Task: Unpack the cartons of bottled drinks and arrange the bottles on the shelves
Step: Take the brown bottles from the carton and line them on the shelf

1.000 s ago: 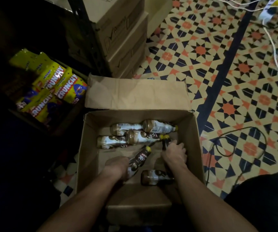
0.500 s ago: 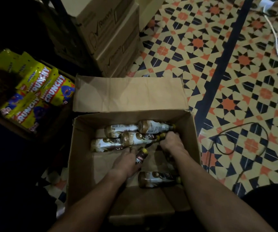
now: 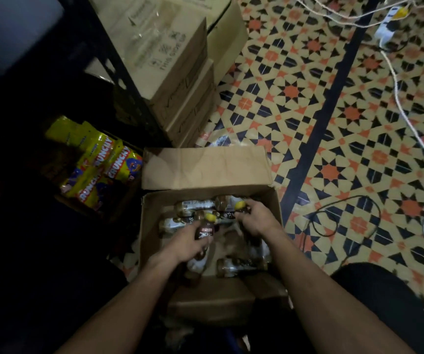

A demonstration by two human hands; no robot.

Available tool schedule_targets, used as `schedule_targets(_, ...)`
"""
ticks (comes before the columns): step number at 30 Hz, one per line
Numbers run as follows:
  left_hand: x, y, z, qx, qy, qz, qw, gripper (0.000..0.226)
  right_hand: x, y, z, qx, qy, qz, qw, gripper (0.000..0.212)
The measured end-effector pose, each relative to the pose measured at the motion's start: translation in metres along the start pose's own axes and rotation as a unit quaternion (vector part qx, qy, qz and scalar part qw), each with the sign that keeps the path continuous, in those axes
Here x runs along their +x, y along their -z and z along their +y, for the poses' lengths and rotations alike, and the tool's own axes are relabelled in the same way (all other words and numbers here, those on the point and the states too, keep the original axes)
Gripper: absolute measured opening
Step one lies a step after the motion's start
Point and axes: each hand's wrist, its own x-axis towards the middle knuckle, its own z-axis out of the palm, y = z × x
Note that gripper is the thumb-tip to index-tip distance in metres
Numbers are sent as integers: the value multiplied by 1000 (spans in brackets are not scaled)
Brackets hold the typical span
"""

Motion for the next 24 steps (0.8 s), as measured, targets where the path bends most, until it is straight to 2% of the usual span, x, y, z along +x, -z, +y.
schedule_targets(3,-46,40,30,-43,-12,26,999,42,-48,34,-35,14,39,-4,999,27)
schedule_targets(6,-112,86,66,-73,-16,53,996,53,-110,72,-79,2,77,-6,997,26)
schedule_targets(10,-196,140,112,-136,-16,93,986,21,-190,115,-138,19,109,-9,994,19)
schedule_targets(12,-244,166,136,-184,-13,117,976,19,-235,137,-170,32,145,-9,989,19)
schedule_targets(16,-336,208,183,-241,10,153,958,33,-311,170,-225,56,191,-24,980,18)
schedule_targets(19,-392,229,214,-263,12,204,943,13,-362,194,-259,53,242,-46,968,21)
schedule_targets(24,-466,254,249,-286,-15,307,908,33,-430,223,-310,33,334,-57,940,20)
